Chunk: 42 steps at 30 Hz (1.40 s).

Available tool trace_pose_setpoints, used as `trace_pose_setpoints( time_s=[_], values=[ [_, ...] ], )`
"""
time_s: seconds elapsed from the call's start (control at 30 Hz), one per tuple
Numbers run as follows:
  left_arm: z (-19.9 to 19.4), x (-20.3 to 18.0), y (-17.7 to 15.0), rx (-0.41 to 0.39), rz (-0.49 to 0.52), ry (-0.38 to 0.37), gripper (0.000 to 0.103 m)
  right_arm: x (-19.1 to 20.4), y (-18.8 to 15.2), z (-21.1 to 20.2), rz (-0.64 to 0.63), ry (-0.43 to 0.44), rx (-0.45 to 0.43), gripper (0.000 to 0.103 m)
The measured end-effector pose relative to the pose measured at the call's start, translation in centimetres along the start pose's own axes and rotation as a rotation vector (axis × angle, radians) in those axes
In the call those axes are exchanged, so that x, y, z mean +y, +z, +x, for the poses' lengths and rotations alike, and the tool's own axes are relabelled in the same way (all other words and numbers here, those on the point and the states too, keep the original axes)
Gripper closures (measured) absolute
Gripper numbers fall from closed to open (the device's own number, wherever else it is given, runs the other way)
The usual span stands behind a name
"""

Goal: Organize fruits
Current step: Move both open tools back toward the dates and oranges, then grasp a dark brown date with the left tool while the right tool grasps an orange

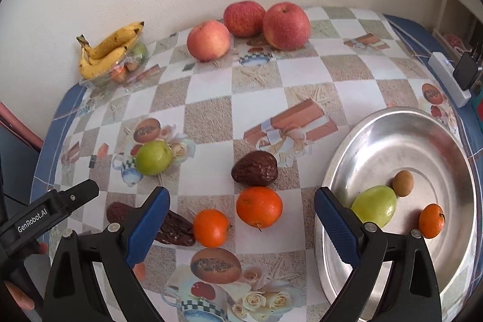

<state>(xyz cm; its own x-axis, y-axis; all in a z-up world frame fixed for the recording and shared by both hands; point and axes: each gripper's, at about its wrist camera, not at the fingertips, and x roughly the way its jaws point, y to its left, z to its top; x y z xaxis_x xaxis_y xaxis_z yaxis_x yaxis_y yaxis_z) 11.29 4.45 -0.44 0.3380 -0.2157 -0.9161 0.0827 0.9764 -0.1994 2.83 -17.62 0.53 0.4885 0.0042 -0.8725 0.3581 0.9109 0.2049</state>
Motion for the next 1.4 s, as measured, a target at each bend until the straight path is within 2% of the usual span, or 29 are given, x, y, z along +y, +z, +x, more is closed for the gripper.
trace_pose_setpoints(
  time_s=[0.13,0.37,0.43,0.47,0.5,0.57,0.63,0.67,0.73,0.77,0.83,0.87,1.13,1.4],
  values=[
    [0.3,-0.7,-0.3,0.004,0.035,0.007,0.0,-0.2,-0.1,0.0,-0.021,0.022,-0.001,0.007],
    [2.3,-0.7,-1.0,0.073,0.02,0.025,0.004,-0.3,-0.4,0.7,-0.027,0.022,0.009,0.009],
    [3.0,-0.7,-1.2,0.101,0.018,0.025,0.017,-0.4,-0.5,1.2,-0.031,0.014,0.025,0.022],
    [3.3,-0.7,-1.3,0.116,0.013,0.024,0.018,-0.5,-0.7,1.6,-0.032,0.006,0.035,0.033],
    [3.6,-0.6,-1.4,0.125,0.006,0.015,0.019,-0.6,-0.8,2.0,-0.03,-0.001,0.045,0.038],
    [3.5,-0.6,-1.4,0.118,-0.001,0.003,0.024,-0.8,-1.0,2.5,-0.028,-0.002,0.057,0.04],
    [3.3,-0.7,-1.4,0.115,-0.004,-0.026,0.042,-0.8,-1.0,2.6,-0.025,0.005,0.058,0.042],
    [3.3,-0.7,-1.4,0.12,-0.009,-0.044,0.045,-0.8,-1.0,2.6,-0.024,0.007,0.058,0.043],
    [3.3,-0.8,-1.6,0.131,-0.019,-0.078,0.06,-0.9,-1.1,2.6,-0.017,0.015,0.059,0.045],
    [3.4,-0.8,-1.7,0.136,-0.028,-0.095,0.064,-0.9,-1.1,2.5,-0.012,0.022,0.06,0.05],
    [3.5,-0.8,-1.6,0.151,-0.047,-0.115,0.079,-0.9,-1.1,2.4,-0.018,0.001,0.056,0.06],
    [3.6,-0.7,-1.6,0.153,-0.058,-0.12,0.079,-0.9,-1.1,2.3,-0.019,-0.001,0.055,0.063],
    [1.8,-0.1,-1.2,0.103,-0.075,-0.156,0.08,-1.3,-0.9,1.9,0.013,0.03,0.053,0.064],
    [-0.9,-0.8,-0.4,0.029,-0.067,-0.212,0.08,-1.2,-0.2,-1.1,0.024,0.067,-0.027,0.064]
  ],
)
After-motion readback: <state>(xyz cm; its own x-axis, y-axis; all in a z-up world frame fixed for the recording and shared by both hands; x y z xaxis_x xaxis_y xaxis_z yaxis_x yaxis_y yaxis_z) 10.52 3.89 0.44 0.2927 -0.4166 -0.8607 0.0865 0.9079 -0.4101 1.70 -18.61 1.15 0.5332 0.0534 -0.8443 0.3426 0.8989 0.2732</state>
